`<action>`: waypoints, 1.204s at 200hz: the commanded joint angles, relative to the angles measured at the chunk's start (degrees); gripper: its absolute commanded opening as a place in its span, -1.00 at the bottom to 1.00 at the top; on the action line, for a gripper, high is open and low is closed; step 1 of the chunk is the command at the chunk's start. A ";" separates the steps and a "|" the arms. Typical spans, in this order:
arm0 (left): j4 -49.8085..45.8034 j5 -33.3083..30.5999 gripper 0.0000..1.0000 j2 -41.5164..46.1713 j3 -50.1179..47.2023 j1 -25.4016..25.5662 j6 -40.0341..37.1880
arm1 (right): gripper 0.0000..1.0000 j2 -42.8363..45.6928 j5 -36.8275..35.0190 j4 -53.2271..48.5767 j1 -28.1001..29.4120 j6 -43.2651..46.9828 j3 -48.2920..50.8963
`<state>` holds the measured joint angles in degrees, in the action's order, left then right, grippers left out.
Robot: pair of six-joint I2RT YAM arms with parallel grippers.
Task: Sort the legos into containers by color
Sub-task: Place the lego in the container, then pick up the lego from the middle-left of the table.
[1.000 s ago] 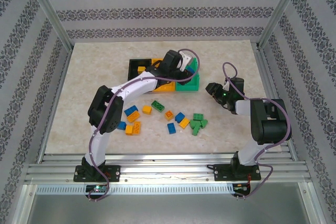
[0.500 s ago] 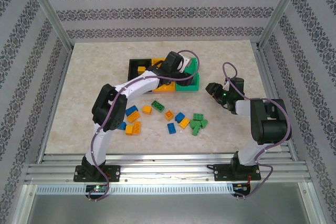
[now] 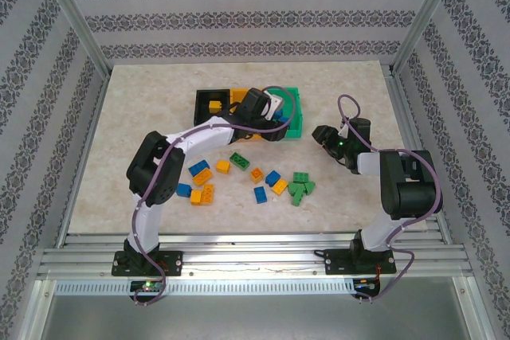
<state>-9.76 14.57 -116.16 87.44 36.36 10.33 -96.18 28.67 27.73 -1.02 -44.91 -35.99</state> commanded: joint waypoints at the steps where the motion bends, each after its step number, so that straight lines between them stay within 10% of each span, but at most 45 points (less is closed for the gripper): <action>1: 2.04 2.83 0.19 2.68 -3.22 2.09 -2.80 | 0.04 0.69 1.17 1.80 -0.30 -0.62 0.68; 110: -1.42 1.92 0.19 9.47 -13.62 13.87 -4.81 | 0.04 -0.37 1.14 1.89 -0.30 -1.14 0.50; 241: -18.72 -5.73 0.02 6.74 -9.16 24.72 13.78 | 0.04 -0.24 1.35 1.84 -0.28 -1.33 0.57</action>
<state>-24.38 11.44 -108.60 75.66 60.12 18.96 -96.18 29.34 27.79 -1.02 -46.19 -35.99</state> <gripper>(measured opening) 0.512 0.519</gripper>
